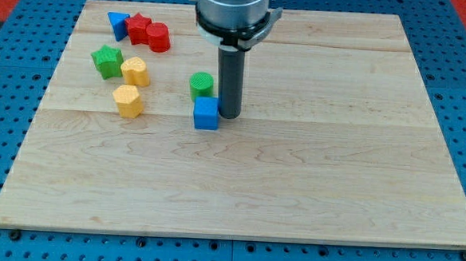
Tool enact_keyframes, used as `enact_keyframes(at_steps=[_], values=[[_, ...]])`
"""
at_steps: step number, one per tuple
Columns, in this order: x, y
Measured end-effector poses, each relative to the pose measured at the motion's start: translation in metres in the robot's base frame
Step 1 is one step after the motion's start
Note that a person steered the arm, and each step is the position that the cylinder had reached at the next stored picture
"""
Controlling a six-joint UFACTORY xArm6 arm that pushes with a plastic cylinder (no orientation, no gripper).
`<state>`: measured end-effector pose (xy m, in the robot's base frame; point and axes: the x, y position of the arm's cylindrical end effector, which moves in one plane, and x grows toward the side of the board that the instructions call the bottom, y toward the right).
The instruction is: Place the blue cube diagonal to the green circle
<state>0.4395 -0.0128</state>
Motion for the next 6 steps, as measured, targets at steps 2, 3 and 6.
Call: enact_keyframes(at_steps=[2, 3, 6], values=[[-0.010, 0.016], [-0.045, 0.008], [0.006, -0.054]])
